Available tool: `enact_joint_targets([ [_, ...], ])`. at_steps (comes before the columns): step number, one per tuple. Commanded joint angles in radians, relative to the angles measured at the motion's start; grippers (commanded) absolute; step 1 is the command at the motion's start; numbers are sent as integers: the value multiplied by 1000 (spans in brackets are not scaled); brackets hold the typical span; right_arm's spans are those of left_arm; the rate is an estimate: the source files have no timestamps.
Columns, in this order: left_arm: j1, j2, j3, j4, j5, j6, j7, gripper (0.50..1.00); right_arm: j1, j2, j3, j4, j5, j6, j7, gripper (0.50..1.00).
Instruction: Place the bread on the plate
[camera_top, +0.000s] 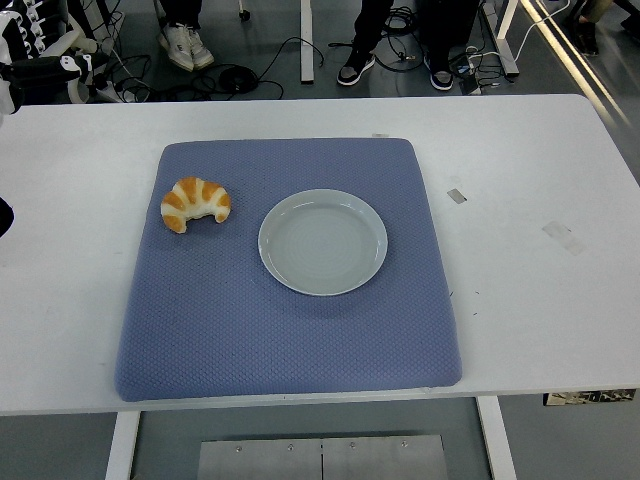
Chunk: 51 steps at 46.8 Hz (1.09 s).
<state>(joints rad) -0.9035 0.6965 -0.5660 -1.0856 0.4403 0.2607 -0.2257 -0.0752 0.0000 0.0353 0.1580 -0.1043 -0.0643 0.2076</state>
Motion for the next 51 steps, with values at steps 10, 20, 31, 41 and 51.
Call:
enact_joint_targets([
  [10, -21, 3, 12, -16, 9, 0, 55, 986, 0, 0, 0, 0, 0, 0, 1, 1000],
  [20, -89, 0, 34, -89, 141, 8, 291, 981, 0, 0, 0, 0, 0, 0, 0, 1000],
  [31, -141, -41, 41, -158, 334, 17, 450, 983, 0, 0, 0, 0, 0, 0, 0, 1000],
  [41, -153, -57, 77, -200, 440, 17, 477, 981, 0, 0, 0, 0, 0, 0, 0, 1000],
  [51, -161, -78, 167, -218, 514, 17, 523, 980, 2, 0, 0, 0, 0, 0, 0, 1000],
])
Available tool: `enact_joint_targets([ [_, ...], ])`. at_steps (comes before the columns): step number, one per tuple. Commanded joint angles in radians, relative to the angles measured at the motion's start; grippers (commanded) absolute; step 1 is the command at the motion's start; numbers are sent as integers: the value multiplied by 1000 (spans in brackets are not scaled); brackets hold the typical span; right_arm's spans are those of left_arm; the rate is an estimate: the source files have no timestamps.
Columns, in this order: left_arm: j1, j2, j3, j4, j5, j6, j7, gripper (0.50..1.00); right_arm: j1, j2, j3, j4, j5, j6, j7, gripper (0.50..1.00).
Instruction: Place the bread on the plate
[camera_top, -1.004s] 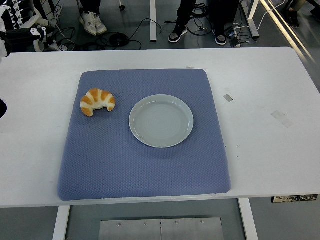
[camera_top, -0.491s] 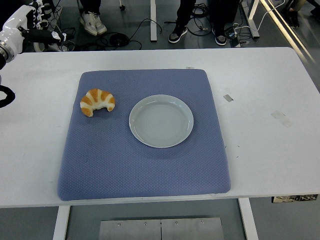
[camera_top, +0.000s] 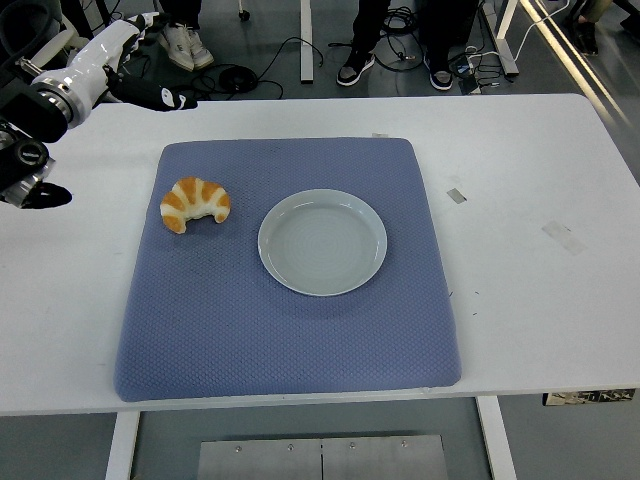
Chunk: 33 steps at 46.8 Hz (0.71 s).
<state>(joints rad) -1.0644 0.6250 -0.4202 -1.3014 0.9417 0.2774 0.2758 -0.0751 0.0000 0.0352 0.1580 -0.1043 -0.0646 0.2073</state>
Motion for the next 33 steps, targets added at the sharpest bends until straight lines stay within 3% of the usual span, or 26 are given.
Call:
enact_joint_targets([
  [1, 0, -11, 27, -3, 12, 0, 29, 980, 0, 0, 0, 0, 0, 0, 0, 1000],
  [10, -43, -19, 113, -3, 12, -1, 62, 980, 0, 0, 0, 0, 0, 0, 0, 1000],
  [21, -57, -19, 144, -19, 16, 3, 63, 980, 0, 0, 0, 0, 0, 0, 0, 1000],
  [33, -49, -18, 205, -44, 42, 57, 63, 980, 0, 0, 0, 0, 0, 0, 1, 1000],
])
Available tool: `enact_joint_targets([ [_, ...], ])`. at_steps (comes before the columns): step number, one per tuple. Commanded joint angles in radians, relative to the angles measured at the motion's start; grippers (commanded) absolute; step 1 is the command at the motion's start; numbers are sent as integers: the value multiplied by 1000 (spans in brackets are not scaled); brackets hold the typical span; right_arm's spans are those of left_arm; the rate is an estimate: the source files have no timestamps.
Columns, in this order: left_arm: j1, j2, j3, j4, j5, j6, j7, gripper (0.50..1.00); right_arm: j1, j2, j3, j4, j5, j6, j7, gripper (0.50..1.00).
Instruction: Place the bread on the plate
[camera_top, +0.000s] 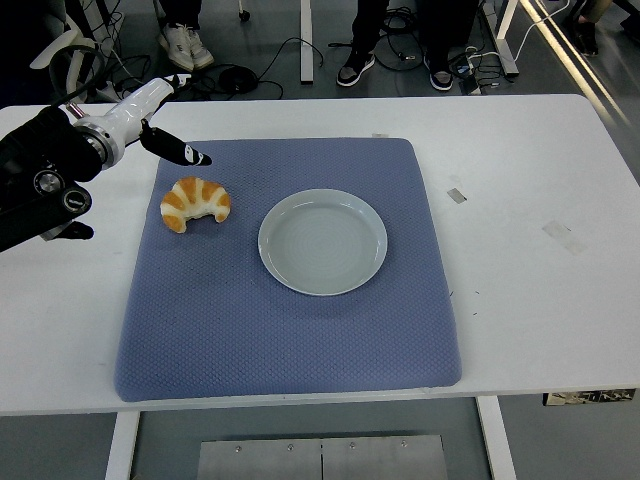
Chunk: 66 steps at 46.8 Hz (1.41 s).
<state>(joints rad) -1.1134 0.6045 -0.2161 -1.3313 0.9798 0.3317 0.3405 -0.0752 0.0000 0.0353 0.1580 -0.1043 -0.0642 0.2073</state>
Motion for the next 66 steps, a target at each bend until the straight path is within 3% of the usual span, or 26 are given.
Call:
enact_joint_targets([
  [1, 0, 6, 1, -20, 3, 3, -1, 980, 0, 0, 0, 0, 0, 0, 0, 1000],
  [18, 0, 60, 7, -102, 161, -2, -5, 978, 0, 0, 0, 0, 0, 0, 0, 1000],
  [36, 6, 34, 130, -71, 165, 104, -6, 978, 0, 0, 0, 0, 0, 0, 0, 1000],
  [66, 3, -26, 225, 7, 148, 104, 0, 978, 0, 0, 0, 0, 0, 0, 0, 1000],
])
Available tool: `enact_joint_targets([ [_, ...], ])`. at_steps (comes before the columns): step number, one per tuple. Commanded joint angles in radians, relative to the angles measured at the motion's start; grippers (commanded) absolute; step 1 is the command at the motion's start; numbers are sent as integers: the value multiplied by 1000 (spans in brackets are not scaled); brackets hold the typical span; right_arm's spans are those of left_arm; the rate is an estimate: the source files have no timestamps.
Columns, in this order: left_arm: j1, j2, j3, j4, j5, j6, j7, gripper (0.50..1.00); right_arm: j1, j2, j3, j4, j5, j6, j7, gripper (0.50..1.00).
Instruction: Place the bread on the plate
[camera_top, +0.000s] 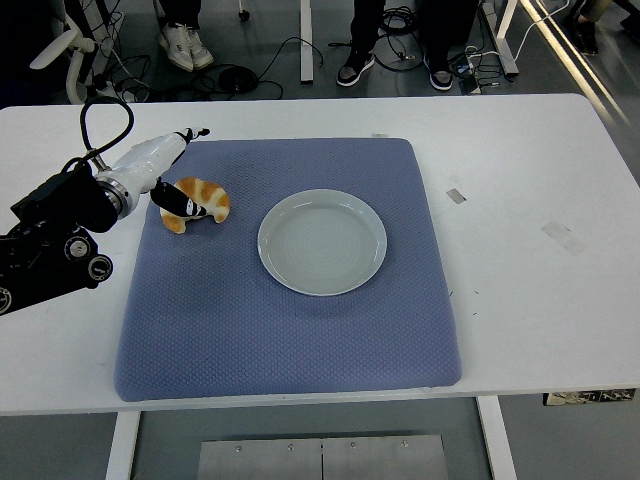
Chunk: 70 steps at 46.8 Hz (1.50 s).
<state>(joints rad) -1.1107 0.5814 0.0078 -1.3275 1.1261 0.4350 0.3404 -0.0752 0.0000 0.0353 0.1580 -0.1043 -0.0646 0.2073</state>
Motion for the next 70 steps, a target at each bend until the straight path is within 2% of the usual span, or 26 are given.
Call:
enact_joint_targets([
  [1, 0, -5, 1, 8, 3, -1, 0, 977, 0, 0, 0, 0, 0, 0, 1, 1000],
  [10, -1, -17, 35, 36, 3, -2, -1, 934, 0, 0, 0, 0, 0, 0, 0, 1000],
  [30, 2, -29, 46, 73, 3, -9, -3, 921, 0, 0, 0, 0, 0, 0, 1, 1000],
  [42, 2, -44, 49, 91, 3, -41, -4, 846, 0, 0, 0, 0, 0, 0, 1, 1000],
  [49, 2, -51, 46, 99, -2, -48, -11, 781, 0, 0, 0, 0, 0, 0, 1, 1000],
  [55, 2, -51, 46, 99, -2, -55, -14, 761, 0, 0, 0, 0, 0, 0, 1, 1000],
  [61, 2, -51, 43, 99, -15, -70, -17, 699, 0, 0, 0, 0, 0, 0, 0, 1000],
  [70, 2, -51, 43, 99, -26, -84, -24, 689, 0, 0, 0, 0, 0, 0, 0, 1000],
])
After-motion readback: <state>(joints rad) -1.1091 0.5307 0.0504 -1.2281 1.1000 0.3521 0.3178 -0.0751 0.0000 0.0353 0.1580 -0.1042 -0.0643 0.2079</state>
